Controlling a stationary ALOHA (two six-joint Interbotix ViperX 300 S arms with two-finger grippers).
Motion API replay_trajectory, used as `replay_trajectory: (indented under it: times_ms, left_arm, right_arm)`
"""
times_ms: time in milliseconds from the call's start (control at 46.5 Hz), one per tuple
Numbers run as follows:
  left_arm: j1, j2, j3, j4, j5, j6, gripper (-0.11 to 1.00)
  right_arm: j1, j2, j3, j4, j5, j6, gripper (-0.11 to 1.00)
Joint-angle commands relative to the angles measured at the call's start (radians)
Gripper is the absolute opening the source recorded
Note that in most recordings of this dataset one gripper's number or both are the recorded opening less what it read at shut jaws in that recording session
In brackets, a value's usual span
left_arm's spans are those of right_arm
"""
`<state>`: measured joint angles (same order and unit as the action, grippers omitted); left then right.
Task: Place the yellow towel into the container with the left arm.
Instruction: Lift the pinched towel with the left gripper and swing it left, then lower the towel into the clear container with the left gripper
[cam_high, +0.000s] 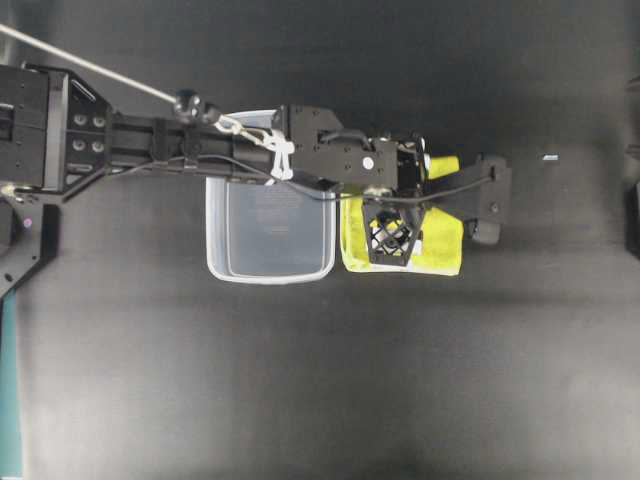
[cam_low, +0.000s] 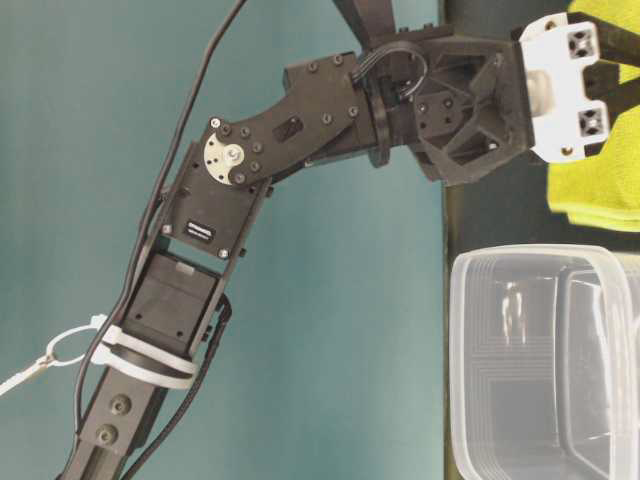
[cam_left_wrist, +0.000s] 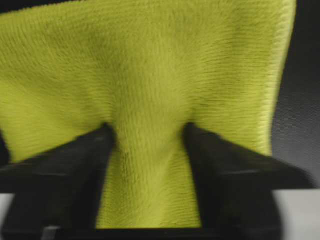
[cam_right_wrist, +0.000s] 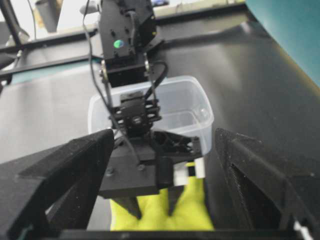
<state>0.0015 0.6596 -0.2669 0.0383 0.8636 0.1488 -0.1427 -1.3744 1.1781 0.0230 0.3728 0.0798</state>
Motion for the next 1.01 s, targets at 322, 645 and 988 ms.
replay_trajectory:
  times_ms: [322, 645, 988]
  left_arm:
    - [-0.021, -0.101, -0.018, 0.005, 0.072, 0.037, 0.07]
    - [-0.018, -0.399, 0.084, 0.005, 0.160, 0.018, 0.07]
    - [0.008, -0.732, 0.422, 0.005, 0.150, 0.017, 0.07]
  right_arm:
    - [-0.002, -0.023, -0.015, 0.000, -0.014, 0.003, 0.77]
    - [-0.002, -0.023, -0.012, 0.000, -0.012, 0.003, 0.77]
    - [-0.002, -0.025, 0.000, 0.000, -0.017, 0.005, 0.77]
